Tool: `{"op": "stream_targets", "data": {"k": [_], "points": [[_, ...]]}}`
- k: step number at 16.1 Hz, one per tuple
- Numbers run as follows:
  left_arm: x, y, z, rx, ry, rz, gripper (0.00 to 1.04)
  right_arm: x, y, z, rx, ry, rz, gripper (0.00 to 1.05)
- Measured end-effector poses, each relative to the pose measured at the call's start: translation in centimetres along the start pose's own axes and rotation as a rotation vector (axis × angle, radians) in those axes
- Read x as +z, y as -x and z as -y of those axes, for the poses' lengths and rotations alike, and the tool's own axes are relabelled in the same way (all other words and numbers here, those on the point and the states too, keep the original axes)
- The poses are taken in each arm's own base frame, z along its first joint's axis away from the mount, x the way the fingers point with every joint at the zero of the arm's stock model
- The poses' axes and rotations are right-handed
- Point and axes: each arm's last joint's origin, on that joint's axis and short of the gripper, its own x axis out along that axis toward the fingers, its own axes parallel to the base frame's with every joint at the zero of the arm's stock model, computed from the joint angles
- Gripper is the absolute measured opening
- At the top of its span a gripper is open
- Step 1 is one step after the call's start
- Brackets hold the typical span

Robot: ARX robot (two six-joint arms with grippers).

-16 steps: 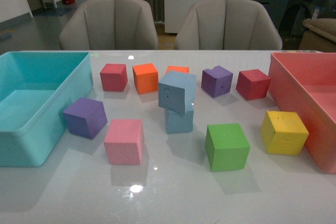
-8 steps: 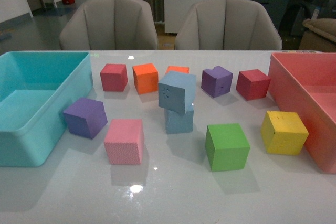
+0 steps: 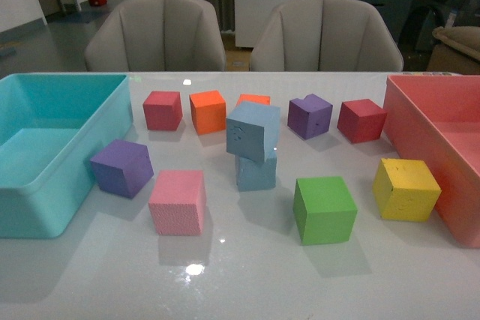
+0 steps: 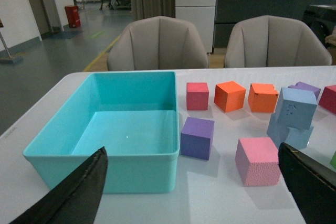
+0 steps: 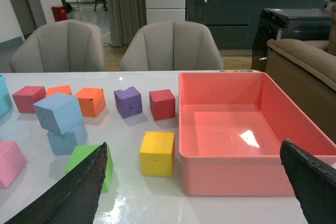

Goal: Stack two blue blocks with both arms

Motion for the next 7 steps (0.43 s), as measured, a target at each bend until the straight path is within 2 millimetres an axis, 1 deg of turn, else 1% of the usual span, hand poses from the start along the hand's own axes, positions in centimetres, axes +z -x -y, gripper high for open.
{"op": "stream_targets", "data": {"k": [7], "points": [[0.00, 0.00, 0.00, 0.000, 0.000, 0.000, 0.98, 0.00, 0.00, 0.00, 0.000, 0.000, 0.000, 0.98]]}}
